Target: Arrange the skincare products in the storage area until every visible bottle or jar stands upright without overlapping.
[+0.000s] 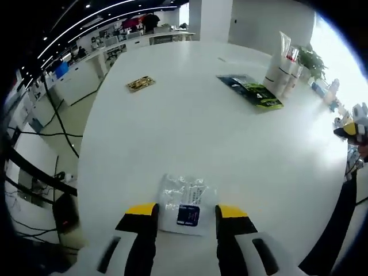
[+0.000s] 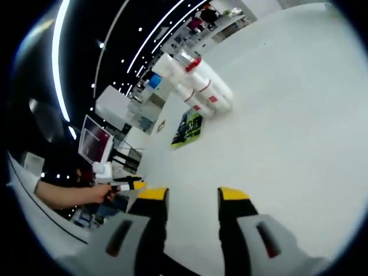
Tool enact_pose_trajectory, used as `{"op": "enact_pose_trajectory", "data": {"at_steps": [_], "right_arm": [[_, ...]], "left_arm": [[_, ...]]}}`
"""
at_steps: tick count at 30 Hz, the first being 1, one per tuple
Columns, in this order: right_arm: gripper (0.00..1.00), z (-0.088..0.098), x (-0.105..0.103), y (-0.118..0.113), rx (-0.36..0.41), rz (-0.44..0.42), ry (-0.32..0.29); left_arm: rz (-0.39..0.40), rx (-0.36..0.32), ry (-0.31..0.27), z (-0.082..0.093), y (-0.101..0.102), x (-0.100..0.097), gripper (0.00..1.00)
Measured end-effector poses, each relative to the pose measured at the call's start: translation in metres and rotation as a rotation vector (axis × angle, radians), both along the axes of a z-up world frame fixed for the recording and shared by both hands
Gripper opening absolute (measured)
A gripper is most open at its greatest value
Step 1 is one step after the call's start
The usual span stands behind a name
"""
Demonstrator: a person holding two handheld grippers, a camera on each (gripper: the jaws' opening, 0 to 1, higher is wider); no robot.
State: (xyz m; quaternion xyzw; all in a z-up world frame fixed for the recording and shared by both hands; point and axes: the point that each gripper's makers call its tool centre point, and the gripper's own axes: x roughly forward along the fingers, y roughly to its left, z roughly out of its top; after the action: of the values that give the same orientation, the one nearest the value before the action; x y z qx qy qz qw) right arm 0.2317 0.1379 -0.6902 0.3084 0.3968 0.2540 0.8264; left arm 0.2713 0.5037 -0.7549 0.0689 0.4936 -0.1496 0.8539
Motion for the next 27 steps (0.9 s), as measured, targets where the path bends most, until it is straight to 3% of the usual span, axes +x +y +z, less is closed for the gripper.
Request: {"op": "enact_pose_trajectory", "data": {"at_steps": [7,14,18,19,20,21,24,25,27], "right_arm": [[0.35,0.002,0.002,-0.002,-0.005,-0.007,-0.006],[0.35,0.000,-0.004,-0.001,-0.006,-0.003,-0.001],[0.35,0.000,-0.004,-0.002,-0.001,-0.008,0.000],[0.35,0.001,-0.003,-0.002,0.002,-0.009,-0.001],[0.35,0.004,-0.002,-0.002,0.004,-0.011,-0.003],[0.35,0.007,-0.001,-0.002,0.008,-0.010,-0.009],[0.35,0.018,0.001,0.006,0.015,0.023,-0.035],[0.35,0.026,0.002,0.012,0.022,0.050,-0.055],[0.35,0.040,0.005,0.024,0.042,0.101,-0.090]], "left_arm": [[0.009,0.011,0.023,-0.002,-0.002,-0.001,0.32],[0.020,0.006,0.023,-0.005,-0.004,-0.004,0.07],[0.022,0.001,0.030,-0.005,-0.007,-0.006,0.03],[0.071,-0.075,0.085,-0.005,-0.015,-0.012,0.03],[0.083,-0.119,0.105,-0.003,-0.023,-0.015,0.02],[0.056,-0.130,0.026,0.006,-0.030,-0.005,0.02],[0.068,-0.221,-0.010,0.023,-0.052,-0.002,0.01],[0.053,-0.289,-0.066,0.036,-0.069,0.005,0.01],[0.037,-0.400,-0.127,0.060,-0.096,0.011,0.01]]}}
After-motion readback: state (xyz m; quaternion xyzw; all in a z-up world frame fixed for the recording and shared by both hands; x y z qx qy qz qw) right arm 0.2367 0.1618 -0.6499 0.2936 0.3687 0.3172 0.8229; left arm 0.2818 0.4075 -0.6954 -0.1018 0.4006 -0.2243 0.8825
